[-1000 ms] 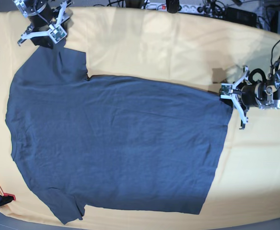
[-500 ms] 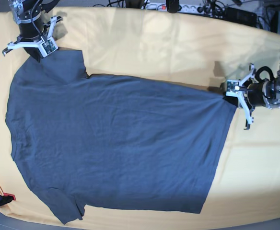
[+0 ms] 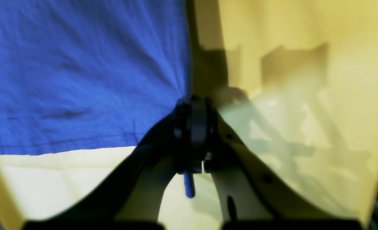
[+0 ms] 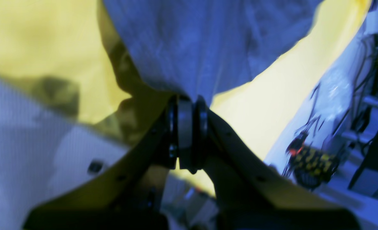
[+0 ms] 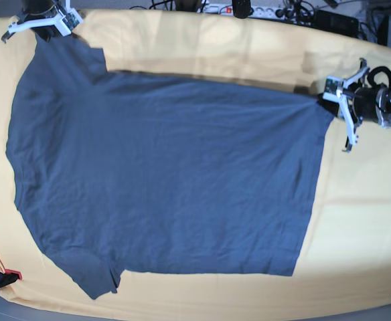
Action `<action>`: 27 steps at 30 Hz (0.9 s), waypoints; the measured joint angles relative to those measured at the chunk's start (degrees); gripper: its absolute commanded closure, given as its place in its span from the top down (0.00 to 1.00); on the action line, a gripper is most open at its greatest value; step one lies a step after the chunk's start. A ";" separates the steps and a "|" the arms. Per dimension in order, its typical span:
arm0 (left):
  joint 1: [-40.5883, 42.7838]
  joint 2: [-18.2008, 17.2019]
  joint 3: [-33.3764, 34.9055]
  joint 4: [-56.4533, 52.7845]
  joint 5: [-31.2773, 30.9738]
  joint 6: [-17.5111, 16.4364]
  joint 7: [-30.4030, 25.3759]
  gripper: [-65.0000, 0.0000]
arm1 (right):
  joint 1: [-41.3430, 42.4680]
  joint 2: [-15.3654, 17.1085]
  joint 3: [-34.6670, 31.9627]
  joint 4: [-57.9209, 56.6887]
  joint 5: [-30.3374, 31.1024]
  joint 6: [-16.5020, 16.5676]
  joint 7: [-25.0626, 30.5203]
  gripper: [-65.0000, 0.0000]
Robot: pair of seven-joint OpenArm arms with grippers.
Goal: Fold the T-shirt properly
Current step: 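Lift the held edge and drag the shirt toward the robot base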
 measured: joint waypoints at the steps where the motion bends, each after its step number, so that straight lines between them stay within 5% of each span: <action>1: 1.33 -0.92 0.00 0.81 0.07 0.02 0.02 0.00 | -1.31 0.00 0.02 0.00 -0.11 -0.04 -0.48 0.00; 11: 11.30 -9.38 -0.24 11.54 0.00 0.39 0.02 0.00 | -6.27 0.04 0.04 0.20 -3.74 -0.85 -6.29 0.00; 17: 16.72 -10.43 -0.28 15.30 -0.11 0.28 7.13 0.00 | -6.36 0.02 0.04 0.20 -0.87 -0.11 -6.80 0.00; 27: 16.96 -10.47 -0.31 15.34 2.54 0.28 9.49 0.00 | -6.36 0.02 0.04 0.20 -14.03 -11.04 -2.29 0.00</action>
